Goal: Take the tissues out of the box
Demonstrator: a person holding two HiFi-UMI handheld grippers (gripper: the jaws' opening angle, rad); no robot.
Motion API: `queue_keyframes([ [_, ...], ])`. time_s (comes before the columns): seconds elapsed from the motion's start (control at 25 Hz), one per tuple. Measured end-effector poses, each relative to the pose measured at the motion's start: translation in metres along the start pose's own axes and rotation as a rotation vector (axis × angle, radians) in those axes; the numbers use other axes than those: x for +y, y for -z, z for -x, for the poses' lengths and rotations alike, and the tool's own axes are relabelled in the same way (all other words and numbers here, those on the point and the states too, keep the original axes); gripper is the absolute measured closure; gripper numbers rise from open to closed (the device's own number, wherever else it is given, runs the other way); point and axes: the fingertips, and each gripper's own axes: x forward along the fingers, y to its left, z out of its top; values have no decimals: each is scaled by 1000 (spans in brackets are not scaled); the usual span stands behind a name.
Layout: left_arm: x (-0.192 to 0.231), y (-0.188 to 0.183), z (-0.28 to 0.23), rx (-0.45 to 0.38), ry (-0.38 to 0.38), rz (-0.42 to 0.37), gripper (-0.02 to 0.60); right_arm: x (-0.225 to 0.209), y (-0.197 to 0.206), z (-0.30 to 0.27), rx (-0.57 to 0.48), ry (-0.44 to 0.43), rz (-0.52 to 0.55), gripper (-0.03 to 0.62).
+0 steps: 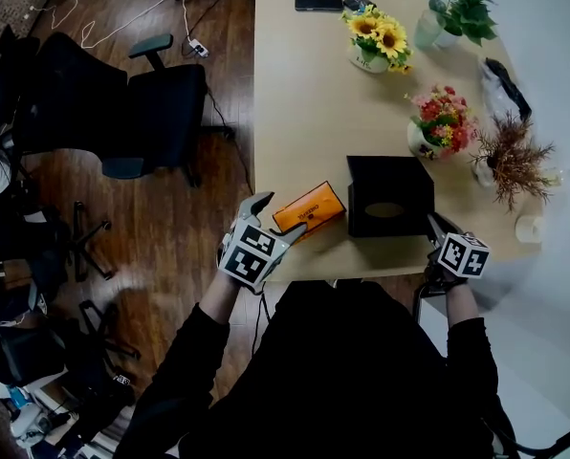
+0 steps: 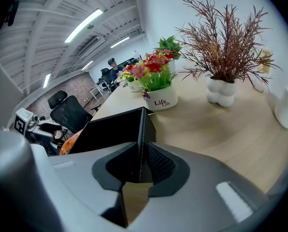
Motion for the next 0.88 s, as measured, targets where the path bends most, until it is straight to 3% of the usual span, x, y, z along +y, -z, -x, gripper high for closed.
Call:
queue_keyframes([
  [0.4,-20,-45,54,-176,-115,-107,228,-1,1,-1,35,-3,41,525],
  [0.6,-33,-50,63,-205,-127,-145,256,14,-30,27,-48,37,110,551],
  [0.88,-43,-50,67,-250,-90,-74,293,96,-87,53,-191,-92,206,558],
])
